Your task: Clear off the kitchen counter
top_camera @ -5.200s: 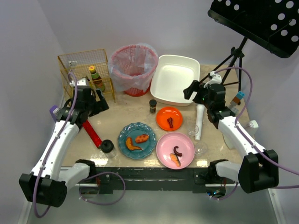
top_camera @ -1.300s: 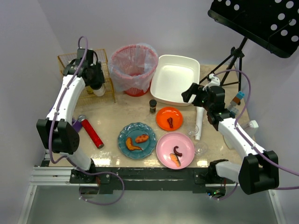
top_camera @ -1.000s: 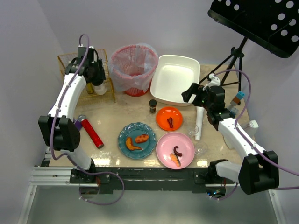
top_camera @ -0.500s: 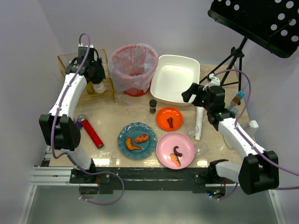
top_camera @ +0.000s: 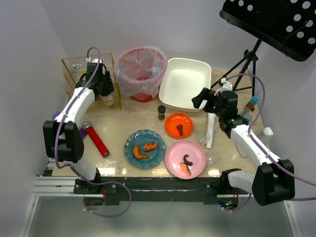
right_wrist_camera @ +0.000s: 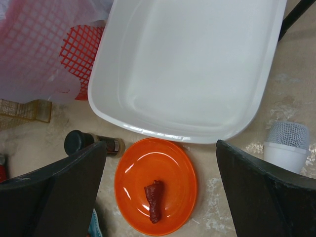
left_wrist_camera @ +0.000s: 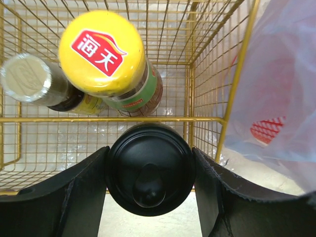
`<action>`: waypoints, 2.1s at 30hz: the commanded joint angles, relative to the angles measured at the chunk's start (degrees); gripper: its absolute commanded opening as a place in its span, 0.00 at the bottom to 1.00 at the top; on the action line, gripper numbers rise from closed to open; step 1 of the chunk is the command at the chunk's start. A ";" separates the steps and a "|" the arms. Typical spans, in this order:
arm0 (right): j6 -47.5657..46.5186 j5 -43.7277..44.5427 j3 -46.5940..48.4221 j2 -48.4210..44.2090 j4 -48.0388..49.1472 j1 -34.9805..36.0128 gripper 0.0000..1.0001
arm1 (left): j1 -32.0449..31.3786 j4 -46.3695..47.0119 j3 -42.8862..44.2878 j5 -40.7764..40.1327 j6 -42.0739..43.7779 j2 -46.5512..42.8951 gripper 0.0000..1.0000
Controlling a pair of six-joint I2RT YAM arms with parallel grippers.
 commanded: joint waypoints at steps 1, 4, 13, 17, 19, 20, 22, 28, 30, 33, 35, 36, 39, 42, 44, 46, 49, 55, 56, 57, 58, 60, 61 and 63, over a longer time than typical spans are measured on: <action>-0.51 -0.28 2.00 -0.07 0.40 -0.15 0.97 | 0.38 0.83 -3.10 -0.02 -0.61 -1.80 0.00; -0.42 -0.28 2.00 -0.25 0.23 -0.15 0.97 | 0.38 1.09 -4.07 0.50 -0.61 -0.48 0.00; -0.42 0.33 1.56 -1.56 -0.48 -0.15 0.97 | 0.38 0.04 -3.19 1.38 -0.87 1.28 0.38; -0.24 0.33 1.56 -1.83 -0.74 -0.15 0.97 | 0.38 -0.75 -1.44 1.74 -1.22 1.02 0.65; -0.24 0.51 1.56 -2.09 -0.91 -0.15 0.97 | 0.38 -1.10 -0.82 1.91 -1.14 0.67 0.71; -0.15 0.51 1.56 -2.09 -0.92 -0.15 0.97 | 0.38 -1.19 -0.56 2.09 -1.22 0.41 0.73; -0.15 0.51 1.56 -2.35 -0.92 -0.15 0.97 | 0.38 -1.63 -0.12 2.26 -1.13 0.14 0.75; -0.15 0.60 1.48 -2.71 -1.18 -0.15 0.97 | 0.38 -2.77 0.50 2.18 -1.05 -1.61 0.79; -0.15 0.51 1.39 -2.71 -1.18 -0.15 0.97 | 0.38 -2.95 0.85 1.91 -0.96 -2.49 0.79; -0.15 0.51 1.39 -2.62 -1.27 -0.15 0.97 | 0.38 -3.47 2.08 1.56 -0.78 -3.37 0.78; -0.07 0.51 1.30 -2.62 -1.27 -0.15 0.97 | 0.38 -4.17 3.22 1.21 -0.61 -3.73 0.78; -0.07 0.51 1.30 -2.62 -1.18 -0.15 0.97 | 0.30 -4.53 4.01 0.95 -0.52 -3.73 0.78; -0.07 0.51 1.39 -2.44 -1.00 -0.15 0.97 | 0.38 -5.32 5.51 0.24 0.01 -3.99 0.73; 0.02 0.51 1.30 -2.18 -0.92 -0.15 0.97 | 0.38 -5.06 5.77 -0.11 0.45 -3.90 0.60; 0.11 0.42 1.30 -2.09 -0.83 -0.15 0.97 | 0.38 -4.88 5.60 -0.11 0.53 -3.82 0.50; 0.11 0.42 1.21 -2.09 -0.83 -0.15 0.97 | 0.38 -4.71 5.16 0.07 0.62 -3.55 0.39; 0.11 0.51 1.12 -1.92 -0.74 -0.15 0.97 | 0.38 -3.92 3.67 0.42 0.53 -3.38 0.30; 0.02 0.42 1.30 -1.83 -0.83 -0.15 0.97 | 0.38 -2.16 0.77 -0.02 0.53 -1.80 0.31; 0.02 0.42 1.30 -1.83 -0.83 -0.15 0.97 | 0.38 -1.46 0.07 -0.20 0.53 -1.36 0.31; 0.02 0.34 1.39 -1.83 -0.91 -0.15 0.97 | 0.38 -0.93 -0.55 -0.28 0.53 -1.01 0.31; 0.02 0.33 1.39 -1.74 -0.92 -0.15 0.97 | 0.38 -0.49 -1.16 -0.29 0.53 -0.83 0.31; 0.02 0.25 1.47 -1.74 -0.91 -0.15 0.97 | 0.38 0.48 -2.39 -0.37 0.53 -0.04 0.31; 0.02 0.25 1.47 -1.74 -0.83 -0.15 0.97 | 0.38 0.74 -2.83 -0.37 0.45 0.40 0.31; 0.02 0.25 1.47 -1.74 -1.00 -0.15 0.97 | 0.38 1.01 -3.63 -0.11 0.36 1.28 0.31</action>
